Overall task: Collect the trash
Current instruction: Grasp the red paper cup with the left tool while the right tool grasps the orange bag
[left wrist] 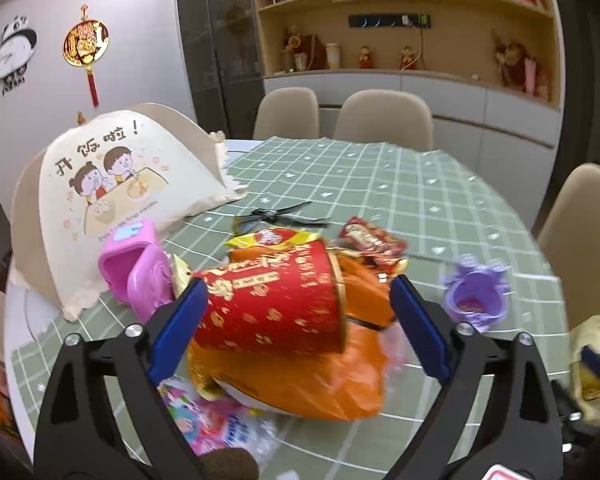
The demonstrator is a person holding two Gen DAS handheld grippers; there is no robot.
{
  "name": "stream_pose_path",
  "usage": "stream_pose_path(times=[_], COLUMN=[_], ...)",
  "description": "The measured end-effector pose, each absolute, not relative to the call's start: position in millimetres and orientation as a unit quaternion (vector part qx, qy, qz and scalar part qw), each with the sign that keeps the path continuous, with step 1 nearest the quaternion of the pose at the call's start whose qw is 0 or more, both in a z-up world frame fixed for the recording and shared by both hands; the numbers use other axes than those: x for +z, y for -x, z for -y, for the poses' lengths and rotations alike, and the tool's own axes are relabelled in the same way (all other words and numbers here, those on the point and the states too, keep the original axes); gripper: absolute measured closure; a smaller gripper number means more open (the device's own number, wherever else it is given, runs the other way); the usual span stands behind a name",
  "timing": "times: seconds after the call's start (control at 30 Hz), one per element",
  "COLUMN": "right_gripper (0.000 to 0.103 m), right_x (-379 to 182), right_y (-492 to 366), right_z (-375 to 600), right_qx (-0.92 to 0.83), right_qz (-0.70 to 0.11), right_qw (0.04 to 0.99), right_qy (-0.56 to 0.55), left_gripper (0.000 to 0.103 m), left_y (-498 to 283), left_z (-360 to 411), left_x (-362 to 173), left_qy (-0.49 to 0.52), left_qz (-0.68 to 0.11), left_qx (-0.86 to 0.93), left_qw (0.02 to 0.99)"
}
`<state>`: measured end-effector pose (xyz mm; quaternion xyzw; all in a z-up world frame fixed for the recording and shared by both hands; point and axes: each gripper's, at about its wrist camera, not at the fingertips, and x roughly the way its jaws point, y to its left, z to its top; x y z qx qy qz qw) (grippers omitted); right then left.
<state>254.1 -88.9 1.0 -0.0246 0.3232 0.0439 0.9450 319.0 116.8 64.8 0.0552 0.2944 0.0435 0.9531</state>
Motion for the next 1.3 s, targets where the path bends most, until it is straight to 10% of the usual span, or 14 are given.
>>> stream_pose_path(times=[0.2,0.47,0.97,1.3], right_gripper=[0.05,0.05,0.05,0.054], right_x=[-0.5,0.4,48.1,12.6], right_y=[-261.8,-263.3,-370.6,-422.3], right_z=[82.6,39.9,-54.1,-83.6], right_qx=[0.054,0.104,0.262,0.321], right_qz=[-0.324,-0.326,-0.3,-0.406], right_qw=[0.944,0.938,0.915,0.852], right_qy=[0.034,0.047,0.064,0.078], left_gripper=[0.033,0.094,0.097,0.071], left_y=[-308.9,-277.8,-214.2,-203.9], left_z=[-171.6,-226.1,-252.6,-263.5], left_x=[56.0,46.9,29.2,15.2], left_qy=[-0.019,0.054,0.051,0.05], left_qz=[-0.297,-0.314,-0.34,-0.357], left_qx=[0.072,0.046,-0.043,-0.068], left_qw=[0.952,0.947,0.938,0.93])
